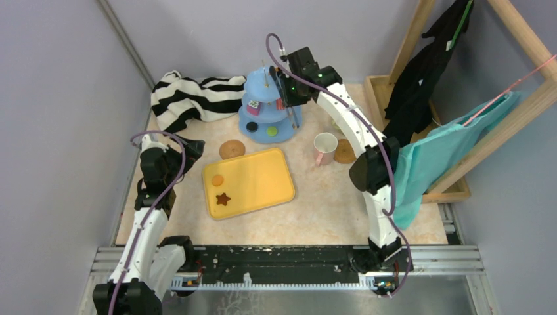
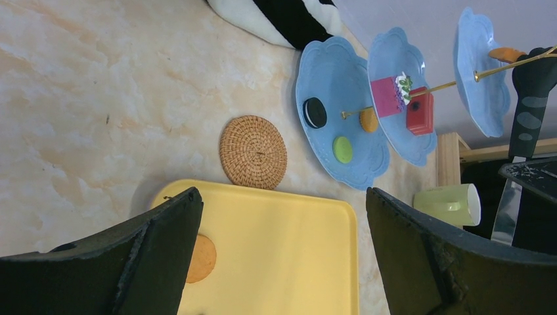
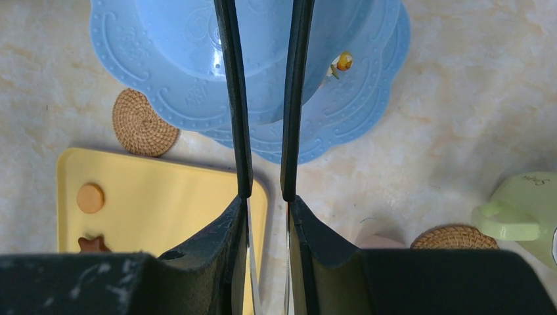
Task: Serve the afternoon tea
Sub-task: Place the desert on the desert table.
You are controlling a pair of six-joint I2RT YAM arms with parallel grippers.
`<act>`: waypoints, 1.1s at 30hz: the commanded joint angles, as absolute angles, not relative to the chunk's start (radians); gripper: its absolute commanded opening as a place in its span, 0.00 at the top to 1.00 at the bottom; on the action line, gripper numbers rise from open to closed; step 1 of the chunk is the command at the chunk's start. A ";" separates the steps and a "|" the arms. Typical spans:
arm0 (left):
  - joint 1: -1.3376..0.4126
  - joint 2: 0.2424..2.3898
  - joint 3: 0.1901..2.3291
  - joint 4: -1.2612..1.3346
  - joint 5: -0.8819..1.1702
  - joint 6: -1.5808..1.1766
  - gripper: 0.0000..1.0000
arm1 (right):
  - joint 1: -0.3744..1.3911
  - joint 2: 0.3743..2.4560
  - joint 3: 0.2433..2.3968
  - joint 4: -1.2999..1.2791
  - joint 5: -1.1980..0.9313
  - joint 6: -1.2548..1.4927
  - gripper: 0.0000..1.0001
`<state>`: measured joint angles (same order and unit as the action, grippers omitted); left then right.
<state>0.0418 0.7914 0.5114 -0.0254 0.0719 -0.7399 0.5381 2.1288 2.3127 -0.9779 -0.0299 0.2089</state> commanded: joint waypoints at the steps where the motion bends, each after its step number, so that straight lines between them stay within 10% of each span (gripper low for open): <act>1: 0.051 0.793 0.507 0.006 0.090 -0.741 0.01 | 0.525 2.122 2.384 -0.968 -0.041 0.204 1.00; 23: 0.051 0.792 0.508 0.003 0.098 -0.737 0.01 | 0.497 2.193 2.463 -1.072 -0.108 0.227 0.98; 33: 0.052 0.792 0.509 0.006 0.103 -0.735 0.01 | 0.497 2.183 2.462 -1.065 -0.160 0.231 0.77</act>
